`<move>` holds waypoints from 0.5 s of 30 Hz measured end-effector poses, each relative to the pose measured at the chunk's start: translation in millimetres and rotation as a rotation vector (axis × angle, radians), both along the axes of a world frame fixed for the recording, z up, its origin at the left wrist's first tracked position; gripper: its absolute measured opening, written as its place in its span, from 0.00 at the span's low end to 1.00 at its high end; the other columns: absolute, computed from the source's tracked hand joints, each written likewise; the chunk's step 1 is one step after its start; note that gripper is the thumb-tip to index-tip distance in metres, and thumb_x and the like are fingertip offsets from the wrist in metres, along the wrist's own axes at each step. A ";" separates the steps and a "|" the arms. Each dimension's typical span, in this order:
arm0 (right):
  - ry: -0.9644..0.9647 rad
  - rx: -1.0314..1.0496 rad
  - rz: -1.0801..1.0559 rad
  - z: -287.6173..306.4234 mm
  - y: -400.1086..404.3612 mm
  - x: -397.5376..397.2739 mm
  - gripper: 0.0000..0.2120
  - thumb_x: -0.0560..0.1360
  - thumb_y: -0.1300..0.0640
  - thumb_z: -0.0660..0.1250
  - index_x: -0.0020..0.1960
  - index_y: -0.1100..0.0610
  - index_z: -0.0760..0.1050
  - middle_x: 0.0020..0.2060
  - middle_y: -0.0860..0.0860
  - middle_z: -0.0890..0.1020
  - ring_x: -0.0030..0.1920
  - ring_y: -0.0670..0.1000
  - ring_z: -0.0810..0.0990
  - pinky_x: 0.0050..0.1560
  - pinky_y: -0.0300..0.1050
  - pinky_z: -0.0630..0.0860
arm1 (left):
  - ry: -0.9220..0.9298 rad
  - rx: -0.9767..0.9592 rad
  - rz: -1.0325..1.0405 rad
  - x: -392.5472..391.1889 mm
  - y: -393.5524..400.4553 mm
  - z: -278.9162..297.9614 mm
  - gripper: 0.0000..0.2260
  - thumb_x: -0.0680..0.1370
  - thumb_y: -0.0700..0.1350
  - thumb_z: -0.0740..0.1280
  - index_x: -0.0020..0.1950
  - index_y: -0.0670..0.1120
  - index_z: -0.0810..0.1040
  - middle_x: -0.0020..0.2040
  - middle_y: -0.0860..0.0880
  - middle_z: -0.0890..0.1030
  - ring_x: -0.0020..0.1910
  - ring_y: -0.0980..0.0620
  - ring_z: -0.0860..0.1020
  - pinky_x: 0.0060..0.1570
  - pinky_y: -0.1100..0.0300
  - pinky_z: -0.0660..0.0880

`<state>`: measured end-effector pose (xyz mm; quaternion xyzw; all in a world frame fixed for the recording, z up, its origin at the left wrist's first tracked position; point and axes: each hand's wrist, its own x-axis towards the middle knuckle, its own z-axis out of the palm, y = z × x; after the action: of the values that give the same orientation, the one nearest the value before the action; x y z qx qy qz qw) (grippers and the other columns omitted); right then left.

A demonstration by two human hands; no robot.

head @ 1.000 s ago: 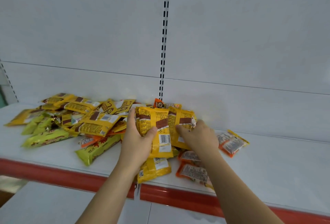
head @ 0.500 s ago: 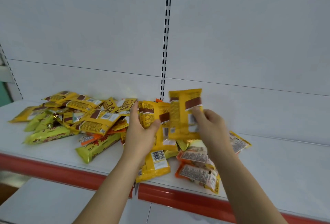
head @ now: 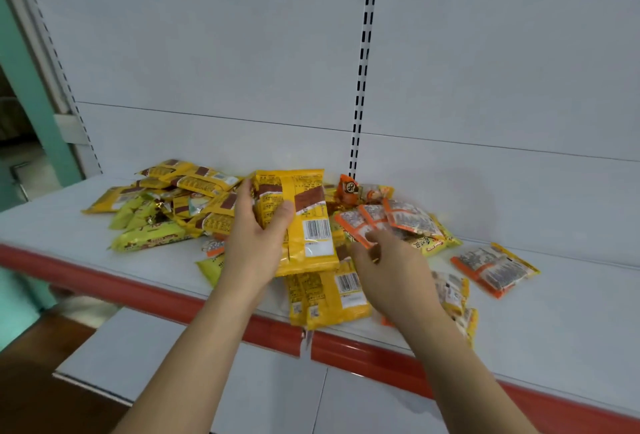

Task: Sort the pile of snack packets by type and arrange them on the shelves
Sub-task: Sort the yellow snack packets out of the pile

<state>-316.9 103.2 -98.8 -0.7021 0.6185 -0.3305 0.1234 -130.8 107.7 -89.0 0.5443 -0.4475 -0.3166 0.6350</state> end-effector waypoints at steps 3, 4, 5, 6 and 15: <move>0.253 0.127 -0.013 -9.4 9.6 18.6 0.28 0.75 0.31 0.61 0.60 0.54 0.75 0.46 0.49 0.78 0.49 0.53 0.77 0.43 0.46 0.72 | 0.007 -0.005 -0.034 20.0 0.9 -2.0 0.38 0.71 0.65 0.72 0.78 0.65 0.62 0.69 0.60 0.78 0.65 0.52 0.80 0.61 0.40 0.79; 0.288 0.157 -0.026 -11.3 11.0 23.9 0.31 0.73 0.28 0.61 0.61 0.53 0.73 0.48 0.49 0.77 0.52 0.53 0.77 0.45 0.47 0.72 | 0.014 -0.015 -0.052 24.3 1.9 -0.9 0.37 0.73 0.63 0.73 0.79 0.64 0.61 0.68 0.61 0.78 0.65 0.54 0.80 0.60 0.41 0.80; 0.293 0.176 -0.041 -11.9 11.1 28.0 0.32 0.72 0.27 0.62 0.62 0.53 0.72 0.51 0.50 0.77 0.54 0.53 0.77 0.46 0.47 0.71 | 0.020 -0.025 -0.070 28.9 2.2 -1.0 0.35 0.76 0.59 0.73 0.80 0.62 0.61 0.66 0.63 0.78 0.63 0.57 0.81 0.58 0.44 0.81; 0.276 0.196 -0.056 -11.6 10.4 30.7 0.33 0.71 0.27 0.64 0.62 0.52 0.72 0.52 0.50 0.78 0.55 0.53 0.77 0.46 0.47 0.71 | 0.031 -0.032 -0.087 34.1 2.0 -1.9 0.33 0.79 0.55 0.72 0.80 0.61 0.60 0.63 0.66 0.77 0.60 0.61 0.81 0.55 0.48 0.82; -0.193 0.005 -0.286 9.9 27.7 23.9 0.13 0.79 0.45 0.66 0.47 0.55 0.75 0.36 0.50 0.79 0.39 0.54 0.78 0.34 0.47 0.70 | -0.117 -0.002 -0.180 64.5 11.7 -9.3 0.35 0.80 0.58 0.70 0.82 0.60 0.56 0.77 0.57 0.68 0.74 0.55 0.68 0.73 0.45 0.69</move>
<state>-293.0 130.9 -88.9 -0.5715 0.6982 -0.4092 0.1357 -66.3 119.4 -98.3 0.5190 -0.5313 -0.3394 0.5773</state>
